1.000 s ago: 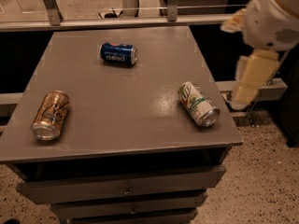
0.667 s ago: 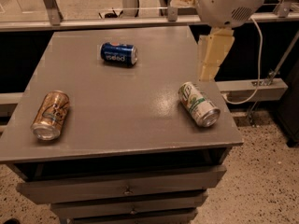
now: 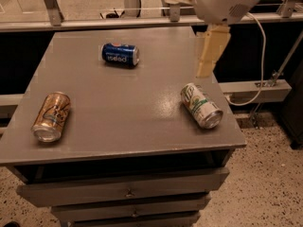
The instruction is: Place orange can upright
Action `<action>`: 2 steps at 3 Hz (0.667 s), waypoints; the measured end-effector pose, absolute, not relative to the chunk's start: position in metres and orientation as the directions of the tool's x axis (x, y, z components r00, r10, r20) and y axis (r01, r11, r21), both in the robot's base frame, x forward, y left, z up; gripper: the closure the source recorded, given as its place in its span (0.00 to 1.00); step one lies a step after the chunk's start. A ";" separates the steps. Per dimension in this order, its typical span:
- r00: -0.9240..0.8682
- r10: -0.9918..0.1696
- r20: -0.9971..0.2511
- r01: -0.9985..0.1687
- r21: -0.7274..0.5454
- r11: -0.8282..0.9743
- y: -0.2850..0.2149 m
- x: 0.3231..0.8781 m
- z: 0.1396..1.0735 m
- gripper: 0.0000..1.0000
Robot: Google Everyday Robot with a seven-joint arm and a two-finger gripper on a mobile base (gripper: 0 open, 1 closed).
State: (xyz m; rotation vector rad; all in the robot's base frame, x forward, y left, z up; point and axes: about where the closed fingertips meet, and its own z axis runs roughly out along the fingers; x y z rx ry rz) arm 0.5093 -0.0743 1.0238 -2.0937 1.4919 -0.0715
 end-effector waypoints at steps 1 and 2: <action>0.644 -0.709 -0.287 -0.722 -0.536 -0.438 0.021 0.534 1.024 0.00; 0.821 -0.509 -0.260 -0.557 -0.566 -0.608 0.110 0.538 1.018 0.00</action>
Offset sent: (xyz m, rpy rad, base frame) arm 0.0387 0.2400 -0.0122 0.0864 -0.0975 0.7607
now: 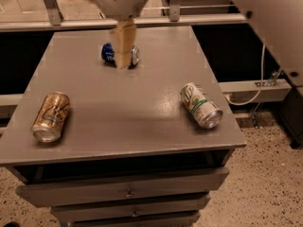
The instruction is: Place orange can upright
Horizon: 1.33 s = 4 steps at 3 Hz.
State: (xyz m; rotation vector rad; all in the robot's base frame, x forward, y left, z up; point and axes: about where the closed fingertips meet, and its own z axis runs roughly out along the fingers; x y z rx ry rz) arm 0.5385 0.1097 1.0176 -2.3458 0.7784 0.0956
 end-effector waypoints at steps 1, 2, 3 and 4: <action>0.923 -0.332 -0.193 -0.383 -0.537 -0.752 0.168 0.521 0.980 0.00; 0.956 -0.263 -0.132 -0.293 -0.508 -0.810 0.187 0.517 0.954 0.00; 0.978 -0.197 -0.064 -0.203 -0.486 -0.850 0.203 0.519 0.926 0.00; 0.990 -0.138 -0.005 -0.126 -0.448 -0.885 0.214 0.520 0.903 0.00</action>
Offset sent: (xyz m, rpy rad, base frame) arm -0.0225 0.0989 -0.0980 -0.2094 -0.1369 0.4030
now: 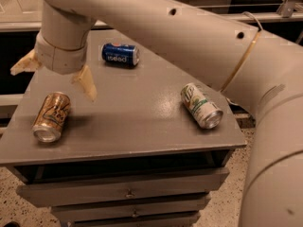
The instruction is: Place orange can upright
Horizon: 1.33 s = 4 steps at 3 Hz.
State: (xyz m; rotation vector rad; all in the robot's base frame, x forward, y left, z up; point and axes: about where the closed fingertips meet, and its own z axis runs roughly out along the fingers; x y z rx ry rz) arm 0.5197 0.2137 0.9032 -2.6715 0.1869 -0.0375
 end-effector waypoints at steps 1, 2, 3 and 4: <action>0.995 -0.087 0.056 -0.059 -0.391 -0.918 0.221 0.519 0.884 0.00; 0.993 -0.049 0.108 -0.010 -0.331 -0.943 0.226 0.520 0.866 0.00; 0.989 -0.012 0.145 0.027 -0.269 -0.963 0.227 0.524 0.853 0.00; 0.984 0.033 0.174 0.069 -0.203 -0.977 0.226 0.527 0.843 0.00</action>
Offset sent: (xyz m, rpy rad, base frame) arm 0.0040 0.0170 -0.0571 -0.2146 -0.1566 0.1215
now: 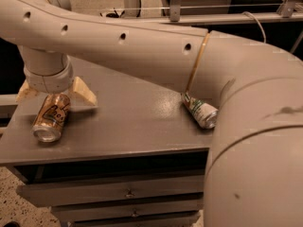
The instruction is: Place orange can upright
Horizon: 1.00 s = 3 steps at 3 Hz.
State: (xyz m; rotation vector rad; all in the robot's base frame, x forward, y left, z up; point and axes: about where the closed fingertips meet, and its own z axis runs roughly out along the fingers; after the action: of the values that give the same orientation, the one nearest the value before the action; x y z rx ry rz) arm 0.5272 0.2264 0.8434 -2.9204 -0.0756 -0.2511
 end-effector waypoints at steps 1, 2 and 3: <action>0.976 0.096 0.196 0.122 -0.125 -0.985 0.222 0.528 0.837 0.00; 0.965 0.161 0.208 0.174 -0.045 -0.984 0.214 0.529 0.834 0.20; 0.961 0.178 0.212 0.186 -0.017 -0.982 0.209 0.533 0.839 0.51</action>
Offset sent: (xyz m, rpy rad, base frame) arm 0.0002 -0.0214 -0.0129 -0.2292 -0.0672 0.1499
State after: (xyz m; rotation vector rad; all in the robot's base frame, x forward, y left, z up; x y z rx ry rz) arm 0.5326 0.2089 0.8386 -3.0738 -0.2851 -0.3275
